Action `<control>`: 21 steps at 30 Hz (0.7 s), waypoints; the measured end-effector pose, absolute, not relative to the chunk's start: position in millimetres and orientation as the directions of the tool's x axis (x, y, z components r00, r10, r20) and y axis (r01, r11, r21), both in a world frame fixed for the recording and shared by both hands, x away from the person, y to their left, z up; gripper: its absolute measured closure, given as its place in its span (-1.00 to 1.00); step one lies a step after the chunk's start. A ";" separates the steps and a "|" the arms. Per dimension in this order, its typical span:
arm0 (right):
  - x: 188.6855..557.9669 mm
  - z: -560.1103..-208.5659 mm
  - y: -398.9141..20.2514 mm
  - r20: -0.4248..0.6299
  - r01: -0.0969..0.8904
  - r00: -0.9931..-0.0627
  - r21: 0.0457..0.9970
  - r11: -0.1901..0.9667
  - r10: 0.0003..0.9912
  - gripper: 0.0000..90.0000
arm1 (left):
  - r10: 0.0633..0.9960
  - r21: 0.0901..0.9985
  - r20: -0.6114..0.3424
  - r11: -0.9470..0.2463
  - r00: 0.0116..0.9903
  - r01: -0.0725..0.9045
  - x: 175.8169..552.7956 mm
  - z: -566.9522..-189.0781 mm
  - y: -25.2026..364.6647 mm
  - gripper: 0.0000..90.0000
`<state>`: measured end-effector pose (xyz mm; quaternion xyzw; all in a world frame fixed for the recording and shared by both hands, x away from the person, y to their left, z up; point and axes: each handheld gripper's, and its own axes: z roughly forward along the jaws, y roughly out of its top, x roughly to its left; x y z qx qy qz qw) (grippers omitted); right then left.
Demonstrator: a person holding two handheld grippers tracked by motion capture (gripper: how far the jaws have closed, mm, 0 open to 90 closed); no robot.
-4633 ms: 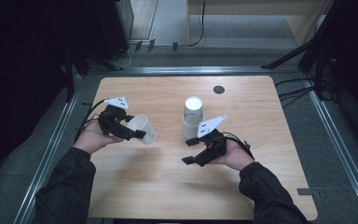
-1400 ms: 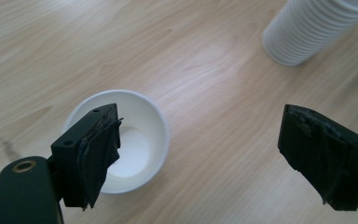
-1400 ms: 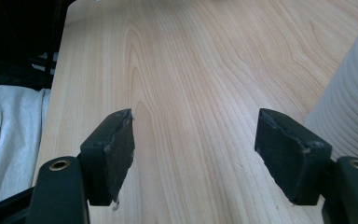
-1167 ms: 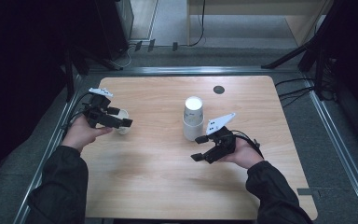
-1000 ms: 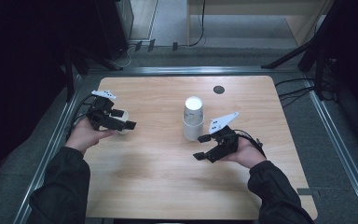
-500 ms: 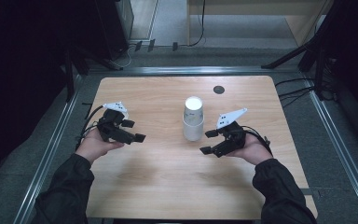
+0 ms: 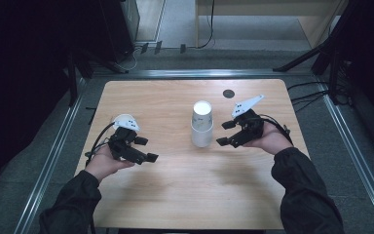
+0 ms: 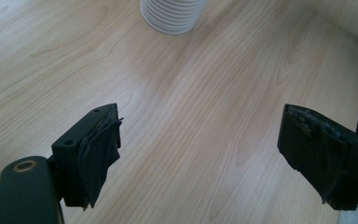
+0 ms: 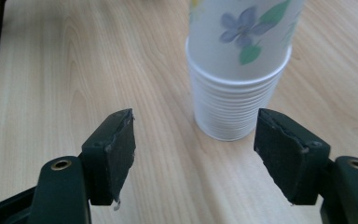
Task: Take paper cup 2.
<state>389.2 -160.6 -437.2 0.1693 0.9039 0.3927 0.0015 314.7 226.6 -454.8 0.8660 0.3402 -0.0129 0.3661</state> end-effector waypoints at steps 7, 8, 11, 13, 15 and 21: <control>406.7 -420.0 -157.1 0.091 0.270 -0.953 0.691 0.671 0.291 -0.35 | 0.561 0.620 -0.261 -0.527 0.786 0.581 313.0 -456.8 222.8 -0.70; 411.9 -417.2 -155.3 0.096 0.271 -0.953 0.688 0.674 0.286 -0.35 | 0.559 0.617 -0.263 -0.528 0.786 0.583 313.2 -457.4 223.1 -0.70; 418.8 -413.8 -151.9 0.094 0.270 -0.954 0.680 0.682 0.284 -0.35 | 0.559 0.617 -0.265 -0.528 0.786 0.584 313.2 -457.8 223.2 -0.70; 423.0 -412.1 -149.8 0.093 0.269 -0.955 0.671 0.691 0.282 -0.35 | 0.556 0.616 -0.262 -0.532 0.789 0.580 313.0 -458.7 222.6 -0.70; 425.3 -411.7 -148.7 0.089 0.269 -0.955 0.667 0.694 0.284 -0.36 | 0.556 0.613 -0.261 -0.537 0.789 0.580 313.1 -459.2 222.3 -0.70; 435.9 -408.0 -138.1 0.101 0.270 -0.957 0.661 0.700 0.273 -0.40 | 0.543 0.604 -0.263 -0.552 0.798 0.575 313.1 -461.7 220.1 -0.70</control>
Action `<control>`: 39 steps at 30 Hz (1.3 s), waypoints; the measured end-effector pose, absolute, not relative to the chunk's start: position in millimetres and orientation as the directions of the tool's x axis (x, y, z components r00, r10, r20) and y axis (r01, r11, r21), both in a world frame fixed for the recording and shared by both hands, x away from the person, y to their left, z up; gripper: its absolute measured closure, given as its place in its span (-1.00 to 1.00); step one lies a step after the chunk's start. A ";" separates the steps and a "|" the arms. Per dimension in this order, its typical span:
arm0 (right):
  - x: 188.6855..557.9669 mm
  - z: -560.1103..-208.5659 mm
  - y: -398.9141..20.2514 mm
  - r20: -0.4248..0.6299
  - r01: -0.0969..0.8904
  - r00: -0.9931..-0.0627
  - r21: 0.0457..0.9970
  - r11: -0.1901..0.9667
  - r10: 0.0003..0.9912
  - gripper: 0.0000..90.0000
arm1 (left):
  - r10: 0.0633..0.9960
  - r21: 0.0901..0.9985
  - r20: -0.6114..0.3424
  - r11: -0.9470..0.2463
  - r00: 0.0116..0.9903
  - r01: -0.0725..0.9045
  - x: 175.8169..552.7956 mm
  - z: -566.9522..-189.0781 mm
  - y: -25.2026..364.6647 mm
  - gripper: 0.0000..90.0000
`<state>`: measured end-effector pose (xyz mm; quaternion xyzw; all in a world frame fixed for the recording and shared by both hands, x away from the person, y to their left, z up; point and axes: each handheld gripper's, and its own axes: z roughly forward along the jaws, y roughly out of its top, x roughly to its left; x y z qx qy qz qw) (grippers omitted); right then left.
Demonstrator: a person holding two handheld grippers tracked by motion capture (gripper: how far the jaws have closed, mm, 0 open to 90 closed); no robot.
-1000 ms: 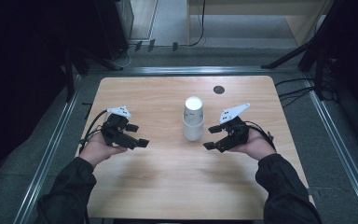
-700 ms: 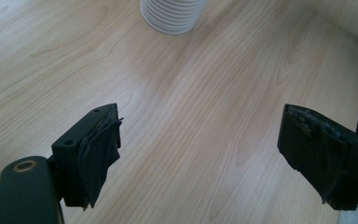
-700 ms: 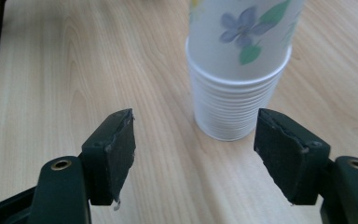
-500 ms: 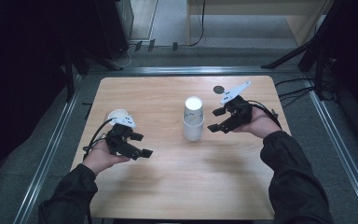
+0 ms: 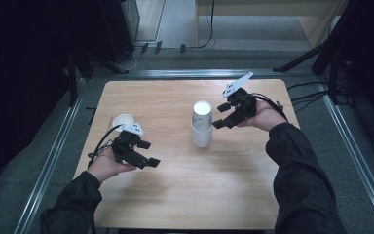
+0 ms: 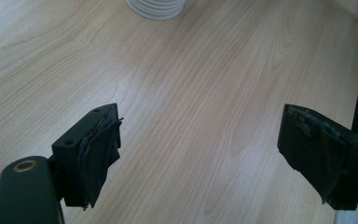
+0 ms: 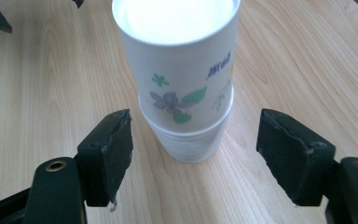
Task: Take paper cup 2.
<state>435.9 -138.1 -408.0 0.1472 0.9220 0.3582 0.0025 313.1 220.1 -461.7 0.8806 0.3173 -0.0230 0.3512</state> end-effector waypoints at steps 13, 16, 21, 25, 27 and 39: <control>442.9 -402.0 -101.1 0.094 0.230 -0.970 0.653 0.722 0.223 -0.45 | 0.533 0.603 -0.276 -0.552 0.800 0.576 312.8 -461.7 219.0 -0.70; 443.7 -400.1 -94.5 0.090 0.224 -0.972 0.648 0.728 0.219 -0.45 | 0.528 0.603 -0.276 -0.555 0.803 0.573 312.7 -461.8 218.6 -0.70; 445.1 -395.3 -87.7 0.081 0.216 -0.974 0.633 0.744 0.213 -0.38 | 0.526 0.602 -0.272 -0.561 0.806 0.569 312.1 -462.2 217.5 -0.70; 446.1 -391.6 -86.2 0.079 0.217 -0.973 0.627 0.748 0.216 -0.30 | 0.524 0.601 -0.273 -0.562 0.807 0.568 312.0 -462.3 217.3 -0.70; 446.5 -389.7 -85.7 0.072 0.219 -0.972 0.622 0.752 0.223 -0.28 | 0.524 0.601 -0.271 -0.563 0.807 0.568 312.1 -462.4 217.6 -0.70; 444.1 -370.9 -84.9 0.057 0.220 -0.970 0.625 0.749 0.237 -0.26 | 0.520 0.603 -0.273 -0.563 0.810 0.565 312.1 -462.8 217.5 -0.70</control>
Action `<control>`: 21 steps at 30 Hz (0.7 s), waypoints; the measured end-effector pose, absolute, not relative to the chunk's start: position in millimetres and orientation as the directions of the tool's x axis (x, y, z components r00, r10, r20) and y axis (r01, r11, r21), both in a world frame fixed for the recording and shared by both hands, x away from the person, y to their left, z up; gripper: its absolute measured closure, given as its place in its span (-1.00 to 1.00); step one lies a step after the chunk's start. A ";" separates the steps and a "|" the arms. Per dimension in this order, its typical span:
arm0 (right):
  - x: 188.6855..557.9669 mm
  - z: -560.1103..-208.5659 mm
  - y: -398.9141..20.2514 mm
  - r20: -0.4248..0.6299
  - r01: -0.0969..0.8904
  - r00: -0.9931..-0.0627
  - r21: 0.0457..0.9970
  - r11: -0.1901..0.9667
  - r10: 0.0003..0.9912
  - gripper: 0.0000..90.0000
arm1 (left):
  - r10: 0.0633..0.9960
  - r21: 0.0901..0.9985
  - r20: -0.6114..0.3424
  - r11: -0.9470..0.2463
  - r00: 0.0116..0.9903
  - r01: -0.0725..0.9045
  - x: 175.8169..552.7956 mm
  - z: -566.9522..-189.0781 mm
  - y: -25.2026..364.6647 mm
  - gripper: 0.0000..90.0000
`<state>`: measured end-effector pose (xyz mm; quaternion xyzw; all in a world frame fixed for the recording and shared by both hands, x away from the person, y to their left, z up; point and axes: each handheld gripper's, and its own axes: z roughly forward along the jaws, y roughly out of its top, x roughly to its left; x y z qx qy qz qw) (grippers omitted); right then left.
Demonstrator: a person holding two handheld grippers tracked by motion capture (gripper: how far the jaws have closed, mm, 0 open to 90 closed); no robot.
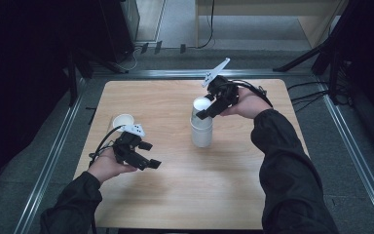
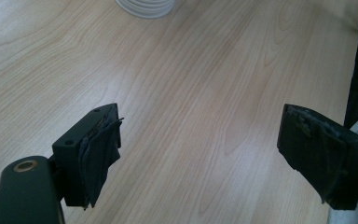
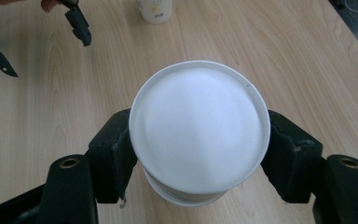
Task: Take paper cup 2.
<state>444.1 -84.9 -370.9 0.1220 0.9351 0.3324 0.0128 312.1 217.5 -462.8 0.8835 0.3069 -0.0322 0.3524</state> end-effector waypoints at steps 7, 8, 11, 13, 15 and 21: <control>441.1 -355.6 -83.1 0.043 0.210 -0.971 0.624 0.753 0.235 -0.26 | 0.518 0.601 -0.272 -0.567 0.811 0.564 312.1 -463.3 217.3 -0.70; 440.4 -350.6 -83.4 0.042 0.211 -0.970 0.627 0.750 0.238 -0.26 | 0.520 0.603 -0.274 -0.563 0.809 0.566 311.9 -463.3 217.3 -0.70; 439.8 -342.4 -84.6 0.034 0.209 -0.970 0.627 0.750 0.242 -0.25 | 0.517 0.604 -0.274 -0.563 0.811 0.564 311.9 -463.2 217.6 -0.70; 438.1 -335.8 -85.0 0.019 0.199 -0.970 0.632 0.749 0.242 -0.25 | 0.513 0.606 -0.274 -0.564 0.813 0.560 311.6 -463.3 217.5 -0.70; 437.1 -332.2 -85.4 0.017 0.195 -0.971 0.637 0.746 0.240 -0.25 | 0.512 0.608 -0.272 -0.565 0.815 0.558 311.2 -463.2 217.2 -0.70; 426.8 -299.7 -92.9 -0.011 0.175 -0.971 0.656 0.734 0.240 -0.25 | 0.504 0.606 -0.271 -0.573 0.820 0.552 310.8 -463.1 215.9 -0.70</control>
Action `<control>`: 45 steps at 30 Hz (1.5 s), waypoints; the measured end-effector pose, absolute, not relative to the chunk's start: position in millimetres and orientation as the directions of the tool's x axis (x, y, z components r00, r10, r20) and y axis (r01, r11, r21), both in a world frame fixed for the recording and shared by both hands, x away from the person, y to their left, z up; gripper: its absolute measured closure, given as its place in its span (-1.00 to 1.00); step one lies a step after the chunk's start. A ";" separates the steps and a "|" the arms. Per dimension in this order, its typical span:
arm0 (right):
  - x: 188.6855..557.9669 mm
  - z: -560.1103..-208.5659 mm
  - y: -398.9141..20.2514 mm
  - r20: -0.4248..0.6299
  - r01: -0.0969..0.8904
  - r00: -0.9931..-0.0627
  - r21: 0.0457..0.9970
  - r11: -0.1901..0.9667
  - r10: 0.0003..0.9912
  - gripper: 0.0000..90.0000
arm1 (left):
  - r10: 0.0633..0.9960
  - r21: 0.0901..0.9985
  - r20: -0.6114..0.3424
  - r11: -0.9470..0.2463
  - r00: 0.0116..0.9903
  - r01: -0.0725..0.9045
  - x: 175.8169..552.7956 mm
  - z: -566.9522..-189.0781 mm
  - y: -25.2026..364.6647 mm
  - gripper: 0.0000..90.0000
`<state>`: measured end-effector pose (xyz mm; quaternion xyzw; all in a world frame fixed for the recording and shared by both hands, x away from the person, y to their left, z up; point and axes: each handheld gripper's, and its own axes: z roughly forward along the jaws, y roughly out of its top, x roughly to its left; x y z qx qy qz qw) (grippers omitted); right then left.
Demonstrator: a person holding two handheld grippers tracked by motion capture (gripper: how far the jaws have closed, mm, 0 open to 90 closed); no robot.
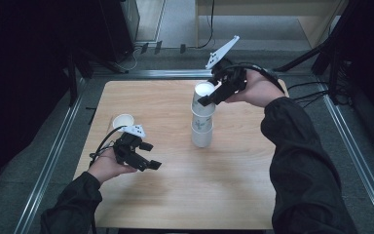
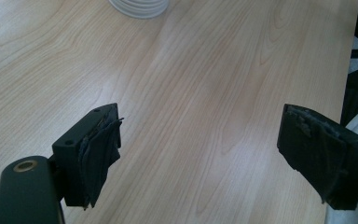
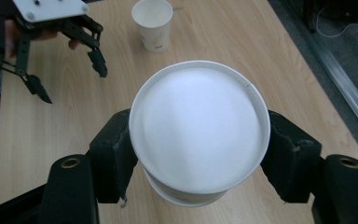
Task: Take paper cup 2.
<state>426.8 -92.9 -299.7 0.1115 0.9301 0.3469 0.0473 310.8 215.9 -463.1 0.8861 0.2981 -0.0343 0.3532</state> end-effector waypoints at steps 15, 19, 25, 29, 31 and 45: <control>384.6 -279.5 -116.1 -0.008 0.106 -0.989 0.671 0.734 0.150 -0.23 | 0.505 0.620 -0.272 -0.559 0.819 0.551 311.1 -460.6 218.0 -0.70; 371.8 -292.7 -115.5 -0.001 0.094 -0.992 0.671 0.735 0.127 -0.23 | 0.504 0.630 -0.277 -0.547 0.818 0.551 310.3 -459.3 217.3 -0.70; 360.0 -318.0 -117.7 0.034 0.092 -0.995 0.687 0.721 0.095 -0.23 | 0.503 0.637 -0.269 -0.546 0.821 0.543 310.1 -458.8 217.3 -0.70; 353.7 -334.8 -119.9 0.052 0.102 -0.994 0.693 0.713 0.092 -0.23 | 0.502 0.640 -0.266 -0.546 0.823 0.541 310.3 -458.9 217.4 -0.70; 351.4 -342.4 -120.7 0.057 0.110 -0.994 0.696 0.709 0.098 -0.24 | 0.503 0.642 -0.262 -0.546 0.823 0.538 310.0 -458.9 216.9 -0.70; 336.7 -394.7 -119.1 0.108 0.170 -0.985 0.722 0.671 0.133 -0.24 | 0.491 0.651 -0.253 -0.551 0.834 0.522 309.9 -459.2 210.2 -0.70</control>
